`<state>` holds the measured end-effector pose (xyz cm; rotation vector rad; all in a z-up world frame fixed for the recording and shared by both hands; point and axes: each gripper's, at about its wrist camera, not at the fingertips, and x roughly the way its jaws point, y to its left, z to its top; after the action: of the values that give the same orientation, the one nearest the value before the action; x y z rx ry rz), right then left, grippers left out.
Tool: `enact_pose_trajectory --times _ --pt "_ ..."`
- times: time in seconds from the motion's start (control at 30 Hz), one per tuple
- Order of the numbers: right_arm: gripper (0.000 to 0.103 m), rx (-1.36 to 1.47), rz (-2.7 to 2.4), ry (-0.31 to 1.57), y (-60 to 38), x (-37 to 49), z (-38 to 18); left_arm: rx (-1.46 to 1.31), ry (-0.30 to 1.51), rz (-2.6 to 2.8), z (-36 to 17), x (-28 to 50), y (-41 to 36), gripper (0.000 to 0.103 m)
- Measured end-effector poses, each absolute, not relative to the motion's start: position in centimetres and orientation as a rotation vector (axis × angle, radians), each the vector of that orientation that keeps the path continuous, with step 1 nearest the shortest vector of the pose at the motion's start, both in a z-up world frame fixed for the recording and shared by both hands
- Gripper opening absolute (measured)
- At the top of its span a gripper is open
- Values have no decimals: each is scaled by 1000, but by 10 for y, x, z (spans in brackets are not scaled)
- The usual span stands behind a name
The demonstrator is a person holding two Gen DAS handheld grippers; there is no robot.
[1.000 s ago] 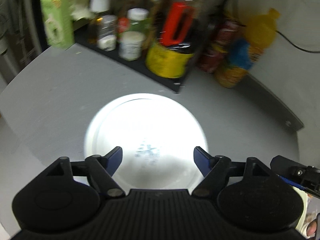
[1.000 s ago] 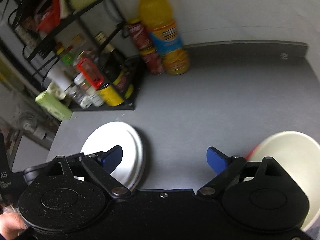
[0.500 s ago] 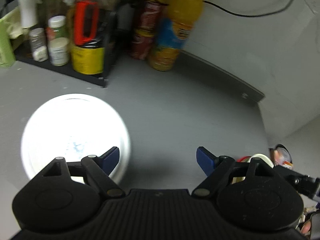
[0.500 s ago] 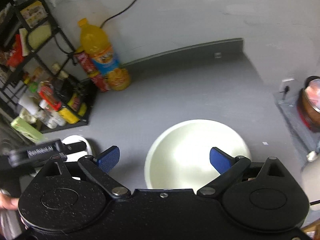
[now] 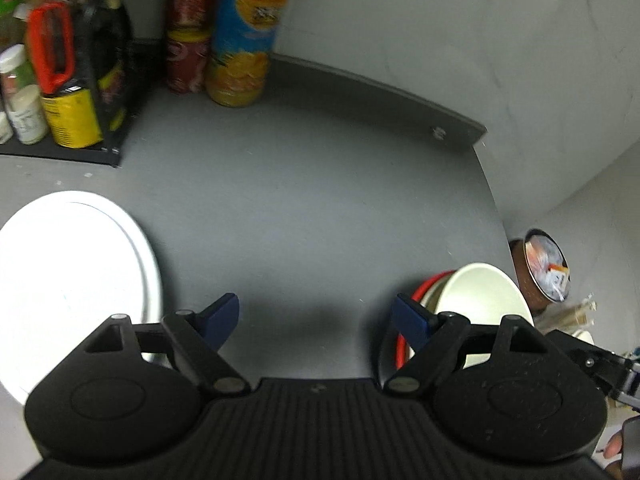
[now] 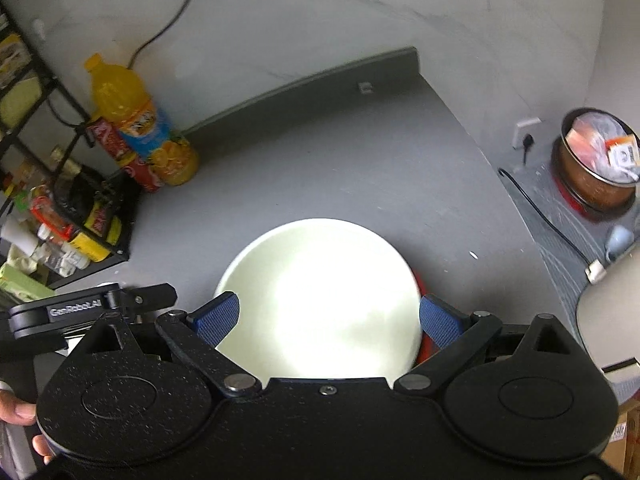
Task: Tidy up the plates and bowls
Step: 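Move the right gripper to the red bowl holding cream bowls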
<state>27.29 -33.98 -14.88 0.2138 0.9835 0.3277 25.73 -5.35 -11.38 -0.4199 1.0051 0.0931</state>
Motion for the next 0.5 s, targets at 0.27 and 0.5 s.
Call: enact_pose_trajectory --times 0.27,0.5 --pt "95 271 271 1028 -356 284 -173 -378 1059 -4 -126 281 -75 83" --pt "77 346 246 1116 -364 293 -202 -388 1118 -70 -142 303 -85 83"
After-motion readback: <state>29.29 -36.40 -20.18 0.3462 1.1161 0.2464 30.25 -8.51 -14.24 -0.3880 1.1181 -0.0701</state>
